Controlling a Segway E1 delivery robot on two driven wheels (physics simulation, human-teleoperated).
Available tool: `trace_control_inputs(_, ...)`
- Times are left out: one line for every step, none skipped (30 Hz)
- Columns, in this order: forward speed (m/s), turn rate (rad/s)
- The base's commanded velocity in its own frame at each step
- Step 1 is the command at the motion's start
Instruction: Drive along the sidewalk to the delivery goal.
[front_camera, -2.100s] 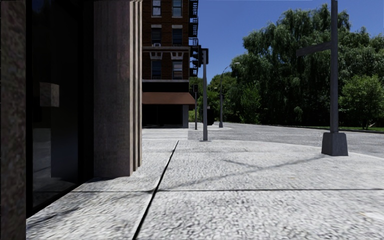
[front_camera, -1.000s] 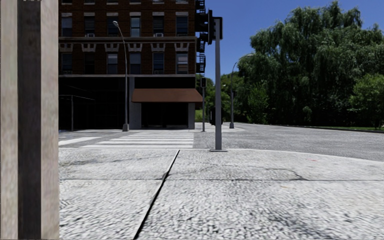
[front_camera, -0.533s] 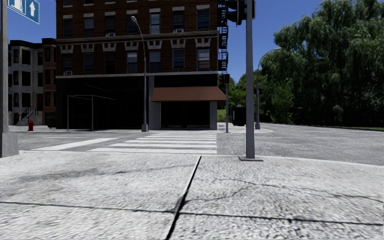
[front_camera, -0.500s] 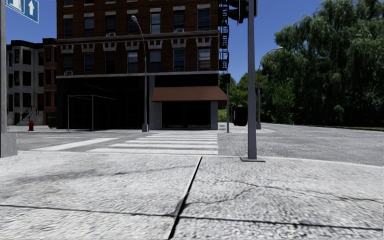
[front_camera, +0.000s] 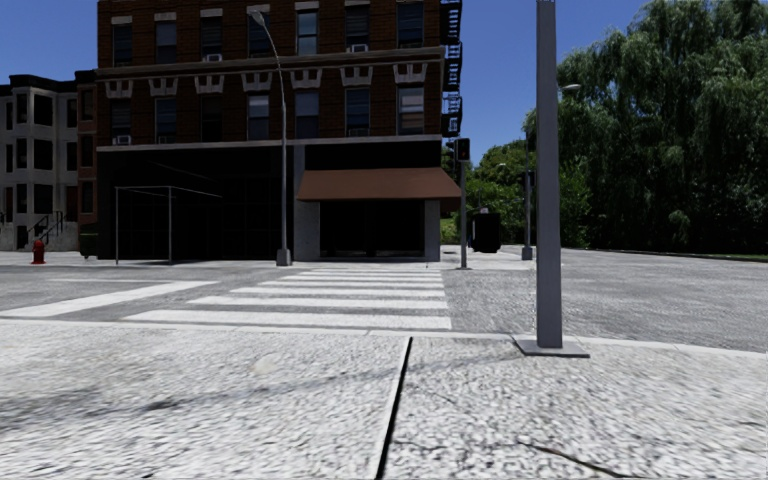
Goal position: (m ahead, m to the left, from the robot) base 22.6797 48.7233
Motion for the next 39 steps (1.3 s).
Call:
trace_control_inputs(2.0, 0.0)
trace_control_inputs(2.0, 0.0)
trace_control_inputs(2.0, 0.0)
trace_control_inputs(2.0, 0.0)
trace_control_inputs(2.0, 0.0)
trace_control_inputs(2.0, 0.0)
trace_control_inputs(2.0, 0.0)
trace_control_inputs(2.0, 0.0)
trace_control_inputs(2.0, 0.0)
trace_control_inputs(2.0, 0.0)
trace_control_inputs(2.0, 0.0)
trace_control_inputs(2.0, 0.0)
trace_control_inputs(2.0, 0.0)
trace_control_inputs(2.0, 0.0)
trace_control_inputs(2.0, 0.0)
trace_control_inputs(2.0, 0.0)
trace_control_inputs(2.0, 0.0)
trace_control_inputs(2.0, 0.0)
trace_control_inputs(2.0, 0.0)
trace_control_inputs(2.0, 0.0)
trace_control_inputs(2.0, 0.0)
trace_control_inputs(2.0, 0.0)
trace_control_inputs(2.0, 0.0)
trace_control_inputs(2.0, 0.0)
trace_control_inputs(2.0, 0.0)
trace_control_inputs(2.0, 0.0)
trace_control_inputs(2.0, 0.0)
trace_control_inputs(2.0, 0.0)
trace_control_inputs(2.0, 0.0)
trace_control_inputs(2.0, 0.0)
trace_control_inputs(2.0, 0.0)
trace_control_inputs(2.0, 0.0)
trace_control_inputs(2.0, 0.0)
trace_control_inputs(2.0, 0.0)
trace_control_inputs(2.0, 0.0)
trace_control_inputs(2.0, 0.0)
trace_control_inputs(2.0, 0.0)
trace_control_inputs(1.99, 0.0)
trace_control_inputs(1.95, 0.0)
